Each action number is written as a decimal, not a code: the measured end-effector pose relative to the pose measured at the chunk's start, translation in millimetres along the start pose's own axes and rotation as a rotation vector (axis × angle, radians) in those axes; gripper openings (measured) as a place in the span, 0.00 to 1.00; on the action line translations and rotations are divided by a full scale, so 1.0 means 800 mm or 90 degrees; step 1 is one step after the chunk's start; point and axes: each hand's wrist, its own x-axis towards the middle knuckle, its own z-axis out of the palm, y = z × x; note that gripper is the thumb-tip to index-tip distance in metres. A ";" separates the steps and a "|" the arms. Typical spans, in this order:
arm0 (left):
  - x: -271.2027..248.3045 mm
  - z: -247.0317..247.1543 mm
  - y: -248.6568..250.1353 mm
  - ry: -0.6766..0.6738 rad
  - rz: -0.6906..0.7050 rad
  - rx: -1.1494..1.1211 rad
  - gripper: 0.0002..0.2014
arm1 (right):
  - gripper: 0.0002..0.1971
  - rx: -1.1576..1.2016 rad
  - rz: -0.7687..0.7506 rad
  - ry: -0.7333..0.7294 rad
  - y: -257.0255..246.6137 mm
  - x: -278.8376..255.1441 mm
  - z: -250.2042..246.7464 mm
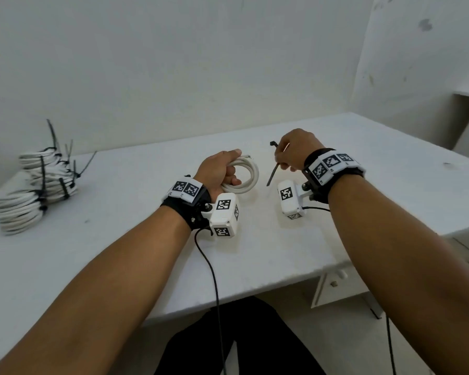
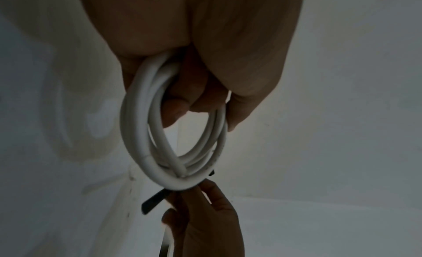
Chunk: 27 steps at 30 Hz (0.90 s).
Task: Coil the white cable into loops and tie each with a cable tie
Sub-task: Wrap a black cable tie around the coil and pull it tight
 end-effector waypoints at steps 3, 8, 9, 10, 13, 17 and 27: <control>-0.003 -0.039 0.000 0.013 0.006 -0.009 0.11 | 0.04 0.117 -0.018 0.036 -0.040 0.021 0.034; -0.008 -0.079 -0.003 0.035 0.016 -0.027 0.19 | 0.01 0.305 -0.029 0.070 -0.087 0.039 0.090; -0.008 -0.084 -0.004 0.040 0.017 -0.023 0.20 | 0.01 0.342 -0.032 0.041 -0.093 0.037 0.100; -0.008 -0.088 -0.005 0.048 0.017 -0.015 0.20 | 0.01 0.391 -0.034 0.002 -0.097 0.034 0.109; -0.008 -0.098 -0.010 0.069 0.014 0.019 0.14 | 0.08 0.512 -0.029 -0.135 -0.101 0.021 0.127; -0.010 -0.100 -0.013 0.055 0.025 0.037 0.04 | 0.04 0.497 -0.047 -0.231 -0.095 0.014 0.123; -0.012 -0.093 -0.011 0.042 0.131 0.042 0.06 | 0.04 0.534 -0.029 -0.263 -0.090 0.009 0.114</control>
